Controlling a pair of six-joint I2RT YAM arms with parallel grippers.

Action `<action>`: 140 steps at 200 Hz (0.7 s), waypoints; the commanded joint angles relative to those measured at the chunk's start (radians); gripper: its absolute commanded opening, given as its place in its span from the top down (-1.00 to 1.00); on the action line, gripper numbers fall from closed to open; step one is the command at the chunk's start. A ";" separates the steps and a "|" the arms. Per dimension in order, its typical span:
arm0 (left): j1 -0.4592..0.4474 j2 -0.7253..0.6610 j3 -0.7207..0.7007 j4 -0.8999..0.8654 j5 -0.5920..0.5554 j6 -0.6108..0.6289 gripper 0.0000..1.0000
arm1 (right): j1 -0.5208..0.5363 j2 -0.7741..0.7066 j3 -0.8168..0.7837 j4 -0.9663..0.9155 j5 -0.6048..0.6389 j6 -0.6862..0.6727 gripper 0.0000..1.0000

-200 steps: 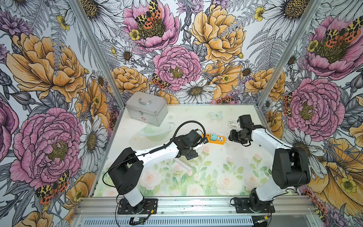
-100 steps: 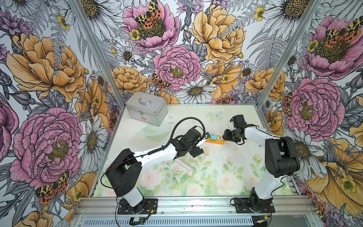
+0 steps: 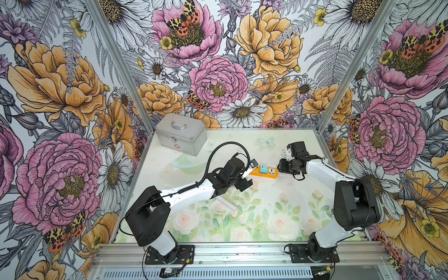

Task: Charge the electric toothbrush
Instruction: Pick up the charging cable from the center of the board.

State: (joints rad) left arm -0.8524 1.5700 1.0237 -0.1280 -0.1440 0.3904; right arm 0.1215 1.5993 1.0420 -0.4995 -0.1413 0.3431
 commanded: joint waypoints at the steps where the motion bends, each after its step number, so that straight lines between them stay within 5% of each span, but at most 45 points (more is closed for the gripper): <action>1: 0.013 -0.039 -0.011 0.040 0.026 -0.024 -0.93 | 0.004 -0.060 -0.029 -0.031 0.034 0.018 0.04; 44: 0.015 -0.039 -0.012 0.056 0.027 -0.034 -0.93 | -0.005 -0.108 0.010 -0.034 -0.022 0.056 0.02; 140: 0.015 -0.055 -0.025 0.076 0.026 -0.042 -0.93 | 0.019 -0.027 -0.051 0.008 0.037 -0.172 0.01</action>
State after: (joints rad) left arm -0.8467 1.5658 1.0164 -0.0948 -0.1398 0.3649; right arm 0.1326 1.5581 1.0245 -0.5369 -0.1234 0.2211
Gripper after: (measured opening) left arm 0.963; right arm 0.492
